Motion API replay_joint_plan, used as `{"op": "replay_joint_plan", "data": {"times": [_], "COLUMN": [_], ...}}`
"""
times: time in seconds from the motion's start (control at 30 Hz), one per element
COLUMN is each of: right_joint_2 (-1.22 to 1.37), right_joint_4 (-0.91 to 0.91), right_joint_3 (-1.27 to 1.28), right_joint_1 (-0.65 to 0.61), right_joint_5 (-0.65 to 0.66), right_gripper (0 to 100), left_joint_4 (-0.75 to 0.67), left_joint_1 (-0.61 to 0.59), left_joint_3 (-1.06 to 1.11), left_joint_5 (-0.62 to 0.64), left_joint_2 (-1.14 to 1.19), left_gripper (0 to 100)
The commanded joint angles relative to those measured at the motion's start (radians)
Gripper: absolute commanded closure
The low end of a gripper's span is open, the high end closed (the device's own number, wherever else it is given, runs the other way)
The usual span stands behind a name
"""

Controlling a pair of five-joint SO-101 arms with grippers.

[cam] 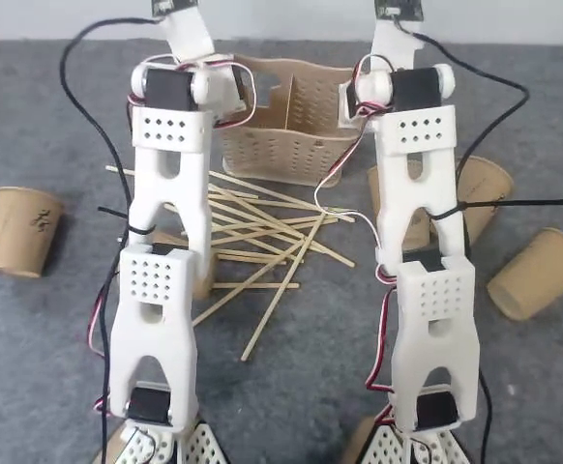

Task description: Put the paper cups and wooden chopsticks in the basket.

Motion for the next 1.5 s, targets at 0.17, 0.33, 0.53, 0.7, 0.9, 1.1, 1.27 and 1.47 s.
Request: {"op": "replay_joint_plan", "data": {"times": [0.17,0.33,0.53,0.7,0.9,1.1,1.27,1.47], "right_joint_2": [-0.071,-0.139,-0.275,-0.309,-0.3,-0.259,-0.239,-0.243], "right_joint_4": [0.042,0.05,0.047,0.044,0.016,-0.005,-0.038,-0.041], "right_joint_3": [-0.015,0.092,0.239,0.284,0.238,0.232,0.232,0.23], "right_joint_1": [-0.021,-0.021,-0.028,-0.038,-0.033,-0.018,-0.016,-0.016], "right_joint_5": [-0.014,-0.011,-0.015,-0.015,-0.011,-0.008,0.018,0.023], "right_gripper": [99.1,99.1,99.1,99.1,99.1,99.0,88.8,83.2], "left_joint_4": [0.034,0.035,0.034,0.029,-0.029,-0.104,-0.137,-0.126], "left_joint_1": [0.003,-0.002,-0.005,-0.005,-0.006,-0.023,-0.051,-0.051], "left_joint_3": [-0.062,0.036,0.22,0.338,0.348,0.341,0.34,0.341], "left_joint_5": [-0.011,-0.011,-0.012,-0.012,-0.012,-0.012,0.023,0.041], "left_joint_2": [-0.038,-0.078,-0.215,-0.31,-0.321,-0.249,-0.241,-0.242], "left_gripper": [99,99,99,99,99,98,81,74]}}
